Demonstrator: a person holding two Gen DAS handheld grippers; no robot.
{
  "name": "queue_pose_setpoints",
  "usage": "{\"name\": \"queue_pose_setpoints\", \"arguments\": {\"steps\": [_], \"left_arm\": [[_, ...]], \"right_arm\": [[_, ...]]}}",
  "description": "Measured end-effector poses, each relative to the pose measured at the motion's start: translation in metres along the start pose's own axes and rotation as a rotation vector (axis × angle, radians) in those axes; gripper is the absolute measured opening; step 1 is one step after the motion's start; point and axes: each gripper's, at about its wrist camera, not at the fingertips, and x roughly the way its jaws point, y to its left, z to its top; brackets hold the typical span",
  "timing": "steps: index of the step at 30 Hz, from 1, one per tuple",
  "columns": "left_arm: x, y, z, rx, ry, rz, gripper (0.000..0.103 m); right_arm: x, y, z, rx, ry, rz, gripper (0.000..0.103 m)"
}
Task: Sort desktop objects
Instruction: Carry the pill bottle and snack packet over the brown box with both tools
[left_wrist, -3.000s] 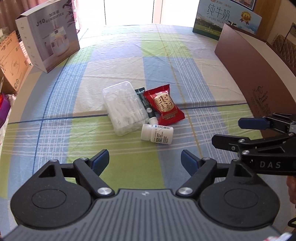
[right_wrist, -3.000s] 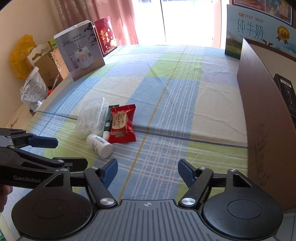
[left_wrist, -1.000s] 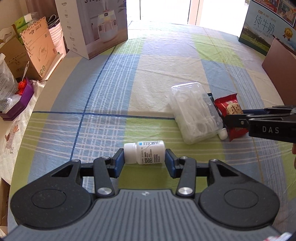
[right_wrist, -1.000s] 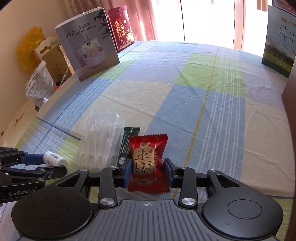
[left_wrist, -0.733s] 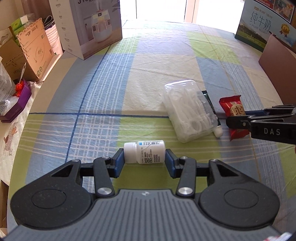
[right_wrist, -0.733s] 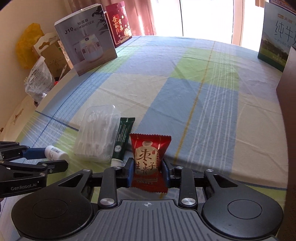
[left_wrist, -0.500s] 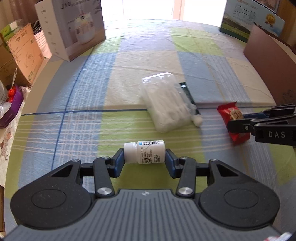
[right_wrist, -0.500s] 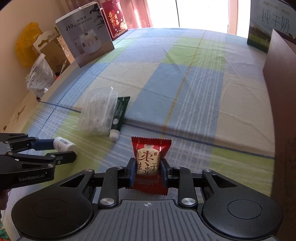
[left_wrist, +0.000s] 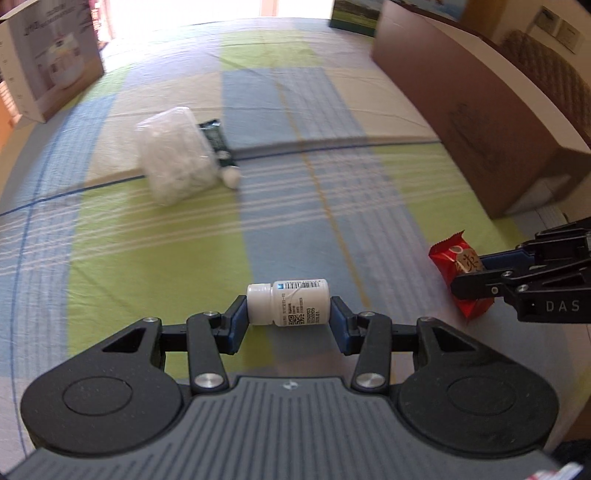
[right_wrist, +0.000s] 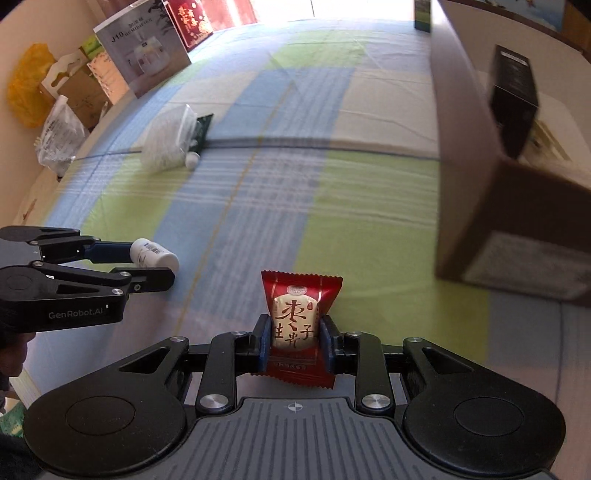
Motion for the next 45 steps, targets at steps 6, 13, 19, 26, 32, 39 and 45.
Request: {"name": "queue_pose_setpoints", "arguments": {"steps": [6,13,19,26,32,39,45], "left_arm": [[0.0,-0.039,-0.006,0.085,0.01,-0.059,0.041],[0.004,-0.059,-0.005,0.111,0.022,-0.063,0.041],[0.009,-0.063,-0.001,0.102,0.019,-0.033,0.041],[0.009,-0.07,0.001,0.103,0.016,-0.007,0.041],[0.008,-0.077,-0.001,0.112,0.011,0.017,0.041],[0.004,-0.082,-0.005,0.108,0.006,0.028,0.041],[-0.004,-0.087,-0.007,0.105,-0.006,0.027,0.041]], "right_arm": [[-0.016,-0.015,-0.021,0.054,-0.009,-0.031,0.025],[-0.018,-0.025,-0.03,0.108,-0.051,-0.034,0.045],[-0.016,-0.024,-0.028,0.061,-0.081,-0.046,0.045],[-0.011,-0.018,-0.027,-0.032,-0.086,-0.057,0.045],[-0.01,-0.013,-0.033,-0.105,-0.1,-0.075,0.033],[-0.016,-0.023,-0.036,-0.074,-0.092,-0.044,0.026],[-0.031,-0.032,-0.039,-0.026,-0.104,0.009,0.026]]}}
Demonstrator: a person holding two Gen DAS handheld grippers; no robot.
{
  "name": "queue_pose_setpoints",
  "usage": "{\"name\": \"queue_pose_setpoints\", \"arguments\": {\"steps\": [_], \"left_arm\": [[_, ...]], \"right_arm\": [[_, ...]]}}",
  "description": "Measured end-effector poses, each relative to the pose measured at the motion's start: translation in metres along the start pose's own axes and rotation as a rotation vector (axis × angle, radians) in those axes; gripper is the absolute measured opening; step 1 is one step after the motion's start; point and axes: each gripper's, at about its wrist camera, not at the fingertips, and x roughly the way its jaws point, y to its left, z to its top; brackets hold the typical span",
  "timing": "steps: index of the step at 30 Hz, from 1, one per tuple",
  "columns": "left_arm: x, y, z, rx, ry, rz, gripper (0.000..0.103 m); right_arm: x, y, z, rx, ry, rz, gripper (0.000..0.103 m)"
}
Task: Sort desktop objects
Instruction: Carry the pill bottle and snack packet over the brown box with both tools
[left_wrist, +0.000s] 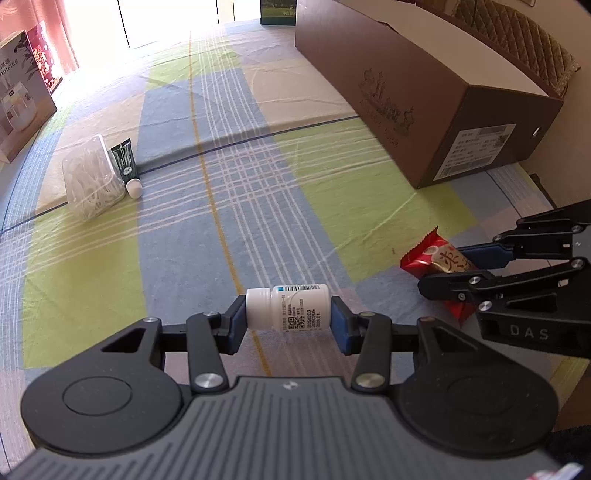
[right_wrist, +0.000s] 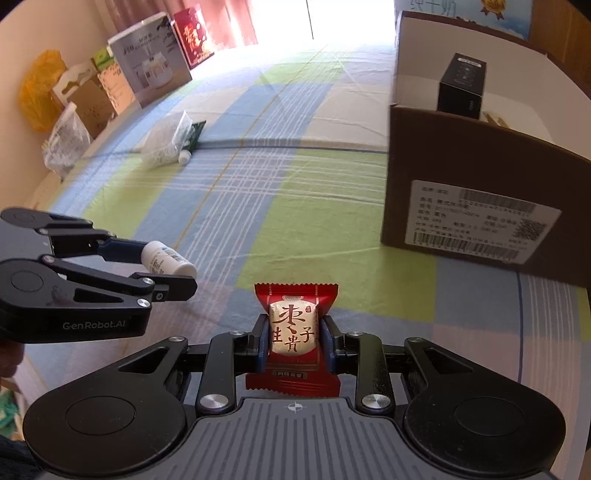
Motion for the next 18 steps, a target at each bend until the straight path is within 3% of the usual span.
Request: {"name": "queue_pose_setpoints", "arguments": {"steps": [18], "left_arm": [[-0.053,-0.037,0.031,0.045,-0.133,-0.038,0.041]], "right_arm": [[-0.067,-0.021,0.014,0.022,-0.101,0.052,0.026]]}}
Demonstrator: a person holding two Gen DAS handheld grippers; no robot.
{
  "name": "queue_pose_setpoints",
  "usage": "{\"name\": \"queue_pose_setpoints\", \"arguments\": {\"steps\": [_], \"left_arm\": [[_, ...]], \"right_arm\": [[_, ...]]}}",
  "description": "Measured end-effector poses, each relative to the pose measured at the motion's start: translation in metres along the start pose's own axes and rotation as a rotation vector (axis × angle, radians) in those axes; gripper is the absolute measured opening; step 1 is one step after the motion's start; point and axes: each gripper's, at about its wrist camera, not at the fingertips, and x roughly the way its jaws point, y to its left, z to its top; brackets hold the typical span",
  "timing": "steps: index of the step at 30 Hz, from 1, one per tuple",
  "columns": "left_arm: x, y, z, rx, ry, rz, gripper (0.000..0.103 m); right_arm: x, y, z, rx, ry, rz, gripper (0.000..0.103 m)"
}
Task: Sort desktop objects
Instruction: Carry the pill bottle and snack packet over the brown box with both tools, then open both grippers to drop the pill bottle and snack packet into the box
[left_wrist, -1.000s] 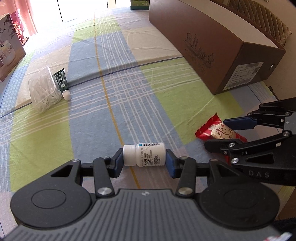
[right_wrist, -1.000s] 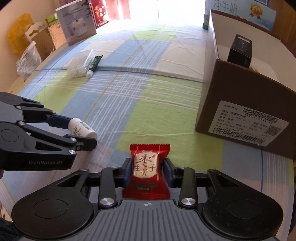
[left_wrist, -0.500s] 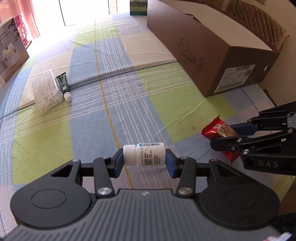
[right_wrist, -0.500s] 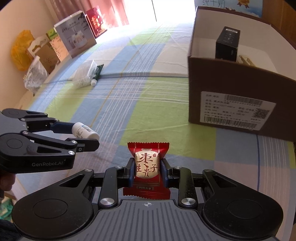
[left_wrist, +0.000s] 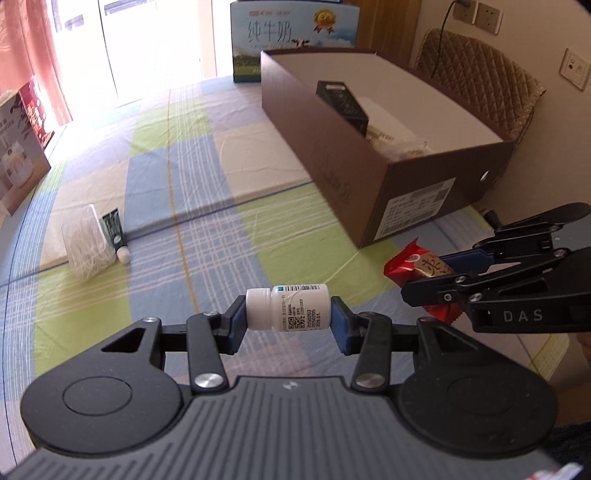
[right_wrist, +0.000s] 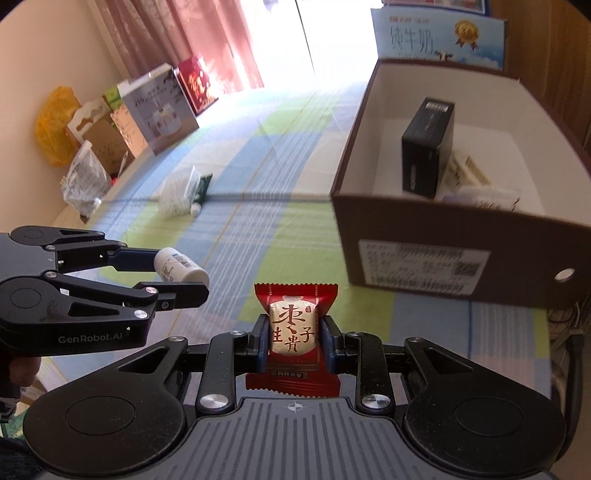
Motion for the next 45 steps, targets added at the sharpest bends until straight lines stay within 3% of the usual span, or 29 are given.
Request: {"name": "queue_pose_setpoints", "arguments": {"steps": [12,24,34,45], "left_arm": [[-0.02,-0.037,0.046,0.073,-0.105,-0.06,0.041],[0.007,-0.076,0.112,0.138,-0.174,-0.118,0.041],[0.057,-0.094,0.159,0.128,-0.134,-0.145,0.041],[0.112,-0.1,0.177,0.094,0.007,-0.126,0.041]], "right_arm": [[-0.063,-0.032,0.017,0.06,-0.147,0.015,0.026],[-0.083,-0.094,0.061,0.098,-0.256,-0.099,0.026],[-0.054,-0.148,0.087,0.119,-0.216,-0.149,0.026],[-0.021,-0.175,0.092,0.076,-0.107,-0.191,0.026]]}}
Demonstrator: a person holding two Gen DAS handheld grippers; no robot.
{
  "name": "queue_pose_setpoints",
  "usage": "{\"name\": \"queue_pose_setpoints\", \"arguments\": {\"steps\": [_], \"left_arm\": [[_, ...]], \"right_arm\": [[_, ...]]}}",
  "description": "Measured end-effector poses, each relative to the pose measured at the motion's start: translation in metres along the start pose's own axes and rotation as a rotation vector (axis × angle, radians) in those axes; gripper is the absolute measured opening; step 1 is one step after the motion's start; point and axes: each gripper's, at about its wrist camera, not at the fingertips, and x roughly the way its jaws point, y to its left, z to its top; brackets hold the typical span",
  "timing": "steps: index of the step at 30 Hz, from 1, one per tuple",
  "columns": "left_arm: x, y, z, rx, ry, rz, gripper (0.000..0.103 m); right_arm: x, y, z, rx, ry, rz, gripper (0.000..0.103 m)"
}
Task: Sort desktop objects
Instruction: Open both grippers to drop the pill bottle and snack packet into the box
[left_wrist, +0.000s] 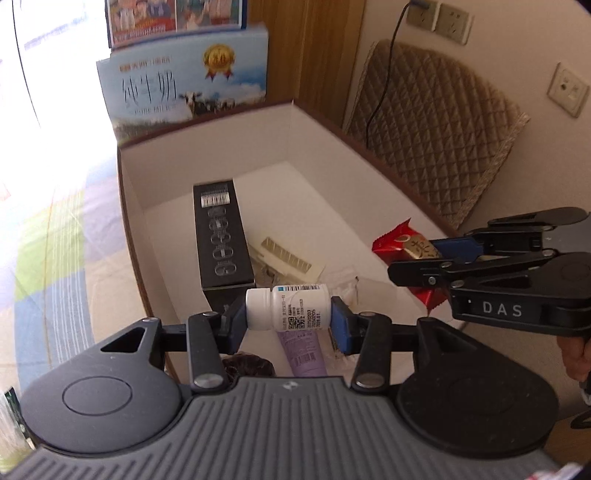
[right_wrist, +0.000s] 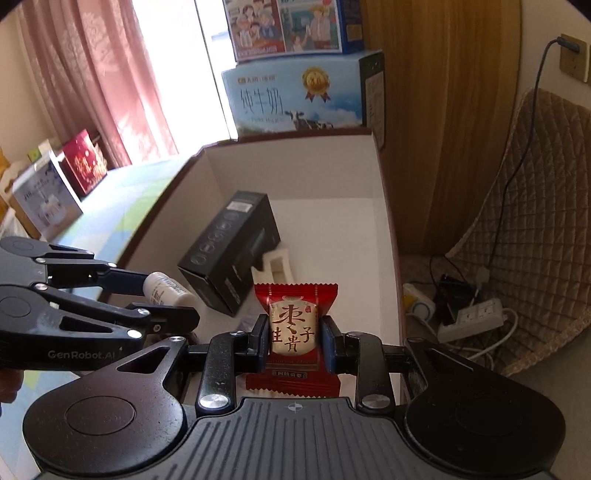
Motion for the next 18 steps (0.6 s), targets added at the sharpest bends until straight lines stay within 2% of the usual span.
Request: {"name": "queue_pose_setpoints", "arguments": {"steps": [9,18], "left_arm": [[0.031,0.008,-0.001,-0.016,0.104,0.036,0.041],[0.045,0.001,0.003,0.087,0.158,0.071,0.041]], "right_arm": [[0.016,-0.003,0.0,-0.029,0.058,-0.017,0.026],[0.022,-0.004,0.003,-0.048,0.086,-0.036,0.026]]}}
